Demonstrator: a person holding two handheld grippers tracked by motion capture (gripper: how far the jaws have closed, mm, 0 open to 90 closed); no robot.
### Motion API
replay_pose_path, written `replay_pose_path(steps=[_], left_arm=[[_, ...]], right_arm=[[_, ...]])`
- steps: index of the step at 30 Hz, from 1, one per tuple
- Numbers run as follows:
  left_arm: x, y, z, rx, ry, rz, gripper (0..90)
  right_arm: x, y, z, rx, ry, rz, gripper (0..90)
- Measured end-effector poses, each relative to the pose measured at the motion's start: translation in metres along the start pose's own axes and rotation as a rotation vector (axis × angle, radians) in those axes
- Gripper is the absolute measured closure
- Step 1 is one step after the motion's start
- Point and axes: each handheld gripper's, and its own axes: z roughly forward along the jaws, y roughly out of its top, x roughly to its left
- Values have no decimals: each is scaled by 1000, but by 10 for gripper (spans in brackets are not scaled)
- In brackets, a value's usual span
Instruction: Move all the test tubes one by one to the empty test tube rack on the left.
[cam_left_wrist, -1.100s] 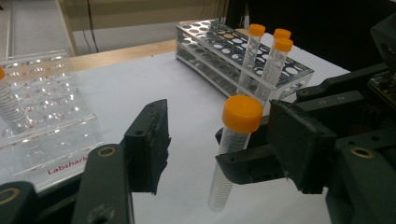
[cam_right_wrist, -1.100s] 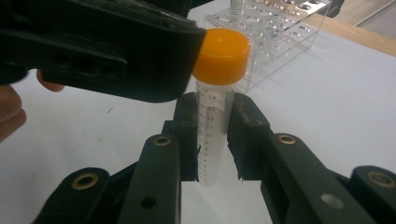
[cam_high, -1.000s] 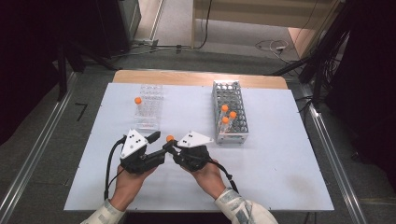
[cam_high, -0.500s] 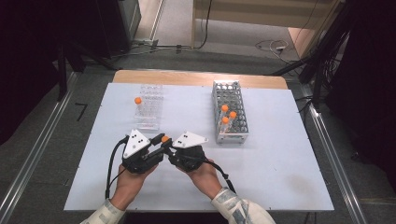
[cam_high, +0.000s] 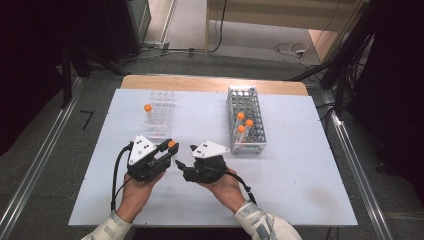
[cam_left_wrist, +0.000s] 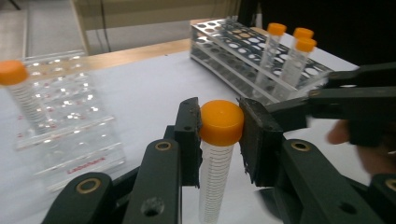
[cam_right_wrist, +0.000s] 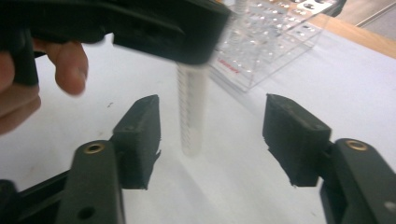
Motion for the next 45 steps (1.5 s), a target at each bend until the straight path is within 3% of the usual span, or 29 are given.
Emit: replay_pose_path(steps=[7,20,31,45], left_arm=[[17,7,2,-11,38,-64,696],[25,16,11,-10,66,-79,696],[30,32,17,-33,73,-95,696],[49,47,27,-46,113,-119,696]], right_arm=[[-19,-15,-21,8,-33,47,253],[-58,-55,-66,11,-117,128,224],[-70,-75,-96,10,-156,164,225],[-74,-76,-102,-6,-168,179,226]])
